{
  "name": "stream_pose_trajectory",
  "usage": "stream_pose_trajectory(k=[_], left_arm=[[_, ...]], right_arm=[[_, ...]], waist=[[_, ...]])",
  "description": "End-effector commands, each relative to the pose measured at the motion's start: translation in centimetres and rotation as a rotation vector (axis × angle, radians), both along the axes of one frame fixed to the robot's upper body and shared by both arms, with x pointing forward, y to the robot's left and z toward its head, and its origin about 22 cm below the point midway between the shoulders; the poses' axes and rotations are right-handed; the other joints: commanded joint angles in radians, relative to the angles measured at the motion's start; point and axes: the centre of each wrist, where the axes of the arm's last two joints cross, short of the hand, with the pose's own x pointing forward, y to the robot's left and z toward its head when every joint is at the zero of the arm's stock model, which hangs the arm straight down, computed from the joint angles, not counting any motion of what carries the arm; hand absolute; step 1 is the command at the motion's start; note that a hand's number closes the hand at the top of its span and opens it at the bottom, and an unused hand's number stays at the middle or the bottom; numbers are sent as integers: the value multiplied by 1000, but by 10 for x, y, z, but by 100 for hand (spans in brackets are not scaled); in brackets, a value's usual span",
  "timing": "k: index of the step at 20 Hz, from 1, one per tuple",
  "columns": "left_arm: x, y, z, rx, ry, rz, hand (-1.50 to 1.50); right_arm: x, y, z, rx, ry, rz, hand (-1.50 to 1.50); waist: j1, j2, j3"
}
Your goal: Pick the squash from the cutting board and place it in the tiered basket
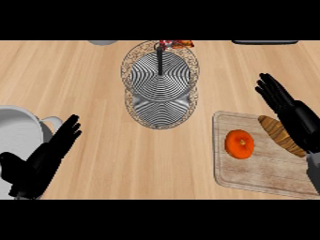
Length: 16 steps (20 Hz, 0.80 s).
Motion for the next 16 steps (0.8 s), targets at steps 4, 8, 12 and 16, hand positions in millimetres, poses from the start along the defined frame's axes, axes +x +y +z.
stream_pose_trajectory(k=[4, 8, 12, 16], left_arm=[[-8, 6, -30, 112, 13, 242, 0], [-21, 12, -31, 98, 45, 328, 0], [-19, 5, -41, 110, 32, 373, 0], [-25, -9, -61, 114, 19, 338, 0]], right_arm=[[-5, -42, 50, -77, -249, -374, 150], [-27, -119, 20, -128, -96, -1012, -150], [-36, -88, 5, 146, -189, -1211, -150], [-82, -64, 22, 121, -251, -1095, -150]], waist=[[-34, 7, 4], [-95, 12, 2], [-66, 8, 4], [-36, 8, 4]])
